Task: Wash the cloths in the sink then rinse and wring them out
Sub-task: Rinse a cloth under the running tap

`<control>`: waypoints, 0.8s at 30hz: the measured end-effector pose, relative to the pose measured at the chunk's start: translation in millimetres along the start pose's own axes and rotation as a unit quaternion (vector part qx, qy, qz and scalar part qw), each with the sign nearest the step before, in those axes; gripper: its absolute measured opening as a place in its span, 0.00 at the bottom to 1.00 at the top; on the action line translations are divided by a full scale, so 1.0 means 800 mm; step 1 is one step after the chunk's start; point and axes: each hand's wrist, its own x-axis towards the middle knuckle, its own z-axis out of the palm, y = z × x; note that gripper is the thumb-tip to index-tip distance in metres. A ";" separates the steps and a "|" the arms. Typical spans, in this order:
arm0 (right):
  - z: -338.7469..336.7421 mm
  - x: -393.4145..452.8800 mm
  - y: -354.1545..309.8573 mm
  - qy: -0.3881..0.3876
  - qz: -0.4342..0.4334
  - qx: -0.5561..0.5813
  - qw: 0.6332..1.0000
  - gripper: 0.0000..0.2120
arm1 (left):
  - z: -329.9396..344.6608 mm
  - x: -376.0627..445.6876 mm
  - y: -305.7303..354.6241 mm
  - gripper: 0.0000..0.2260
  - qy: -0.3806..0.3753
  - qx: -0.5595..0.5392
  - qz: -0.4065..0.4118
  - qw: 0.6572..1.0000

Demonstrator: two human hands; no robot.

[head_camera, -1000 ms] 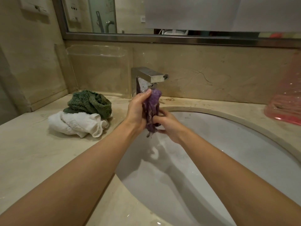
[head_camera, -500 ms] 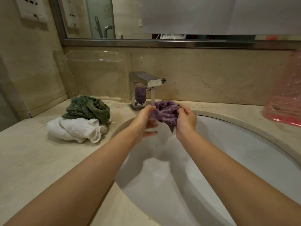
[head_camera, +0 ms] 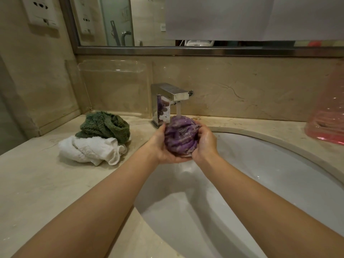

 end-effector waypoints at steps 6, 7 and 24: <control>0.011 -0.015 -0.004 0.011 -0.022 -0.090 0.996 0.16 | 0.002 0.006 0.000 0.25 0.047 -0.004 0.087 0.995; 0.014 -0.018 0.000 0.011 -0.012 -0.119 0.993 0.18 | 0.004 0.006 -0.001 0.23 0.056 0.003 0.116 0.992; 0.032 -0.024 0.002 0.029 -0.188 -0.328 0.925 0.19 | 0.027 -0.005 -0.015 0.10 0.152 0.127 0.320 0.926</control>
